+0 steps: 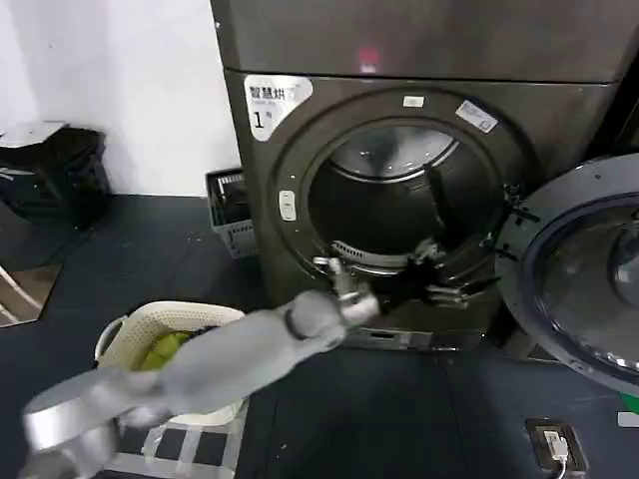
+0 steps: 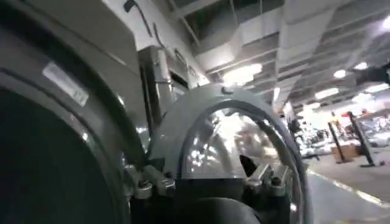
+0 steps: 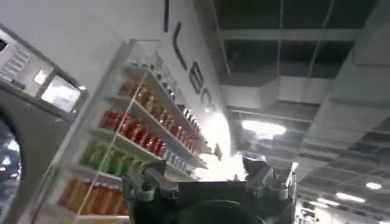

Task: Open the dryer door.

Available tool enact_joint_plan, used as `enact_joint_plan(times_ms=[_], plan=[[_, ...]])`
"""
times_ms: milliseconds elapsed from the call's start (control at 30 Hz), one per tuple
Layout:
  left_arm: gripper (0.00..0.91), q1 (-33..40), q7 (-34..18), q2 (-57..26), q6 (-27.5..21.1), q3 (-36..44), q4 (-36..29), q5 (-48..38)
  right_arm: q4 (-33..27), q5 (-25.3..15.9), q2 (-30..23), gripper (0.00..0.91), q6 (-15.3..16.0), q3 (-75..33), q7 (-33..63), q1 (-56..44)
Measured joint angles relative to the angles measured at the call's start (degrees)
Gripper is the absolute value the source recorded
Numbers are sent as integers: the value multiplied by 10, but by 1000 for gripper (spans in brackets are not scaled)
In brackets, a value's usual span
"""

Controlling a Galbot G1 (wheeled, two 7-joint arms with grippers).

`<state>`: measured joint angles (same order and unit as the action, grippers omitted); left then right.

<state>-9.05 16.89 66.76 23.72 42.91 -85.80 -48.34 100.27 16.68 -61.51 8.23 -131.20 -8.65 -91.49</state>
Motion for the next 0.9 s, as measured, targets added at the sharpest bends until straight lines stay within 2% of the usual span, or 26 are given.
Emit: enact_joint_plan(times_ms=[233,467,767,900], plan=[[907,-17,-4,-134,-36,-3,-86,16,8,-3,0,907,10,-23,12,0],[907,-4,-59,-275,-140,-3,-157,28,2,-22,7,907,18,-44,29,1],[907,1,7,-410,-226,-10,-180,49,-7,-38,10,907,14,-37,23,14],[907,31,42,-459,-241,18,-180,72,-13,-38,12,907,13,-34,17,18]])
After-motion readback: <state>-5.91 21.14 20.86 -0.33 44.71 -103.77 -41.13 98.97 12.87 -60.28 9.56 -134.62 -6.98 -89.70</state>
